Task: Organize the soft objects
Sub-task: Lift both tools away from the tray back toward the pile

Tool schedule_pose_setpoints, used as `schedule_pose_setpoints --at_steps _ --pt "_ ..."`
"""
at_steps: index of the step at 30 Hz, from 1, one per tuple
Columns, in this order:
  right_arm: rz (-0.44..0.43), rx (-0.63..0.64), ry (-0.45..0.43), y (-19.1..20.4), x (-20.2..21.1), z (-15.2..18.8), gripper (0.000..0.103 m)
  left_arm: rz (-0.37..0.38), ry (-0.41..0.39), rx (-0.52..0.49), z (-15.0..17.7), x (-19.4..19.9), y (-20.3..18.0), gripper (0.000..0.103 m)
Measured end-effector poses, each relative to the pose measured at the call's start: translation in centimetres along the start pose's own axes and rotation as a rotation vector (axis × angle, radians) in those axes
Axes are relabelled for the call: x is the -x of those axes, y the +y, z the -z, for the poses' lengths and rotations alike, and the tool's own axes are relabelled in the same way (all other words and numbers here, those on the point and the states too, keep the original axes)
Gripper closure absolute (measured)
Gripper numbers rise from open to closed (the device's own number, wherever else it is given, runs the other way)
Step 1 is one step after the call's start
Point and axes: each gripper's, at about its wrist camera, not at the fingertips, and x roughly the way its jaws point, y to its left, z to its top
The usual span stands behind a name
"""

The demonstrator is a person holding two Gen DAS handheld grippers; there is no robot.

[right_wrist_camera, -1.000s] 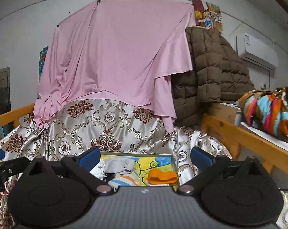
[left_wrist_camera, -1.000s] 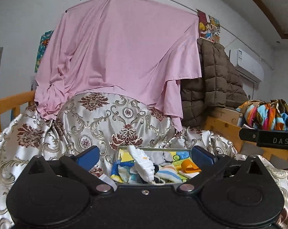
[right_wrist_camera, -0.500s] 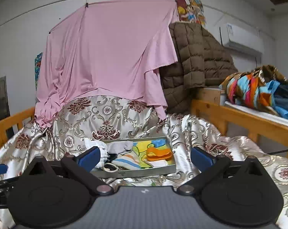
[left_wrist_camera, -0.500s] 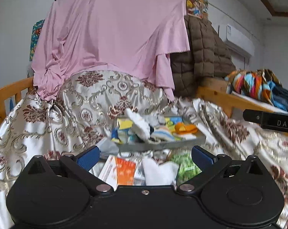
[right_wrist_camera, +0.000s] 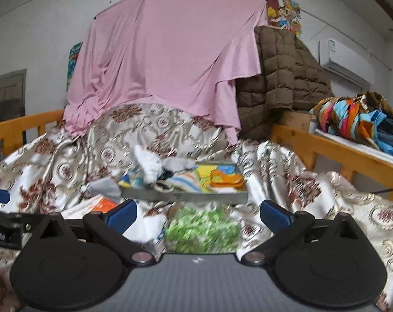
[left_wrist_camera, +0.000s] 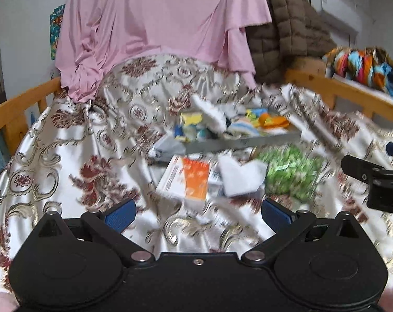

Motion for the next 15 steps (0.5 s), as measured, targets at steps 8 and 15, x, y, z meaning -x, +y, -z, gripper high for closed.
schedule_pose_setpoints --at_steps 8,15 --pt "-0.052 -0.005 0.092 1.0 -0.5 2.6 0.000 -0.045 0.071 -0.037 0.3 -1.1 -0.6 0.001" --pt "-0.114 0.025 0.154 1.8 -2.1 3.0 0.000 -0.071 0.118 0.008 0.2 -2.1 0.4 0.001"
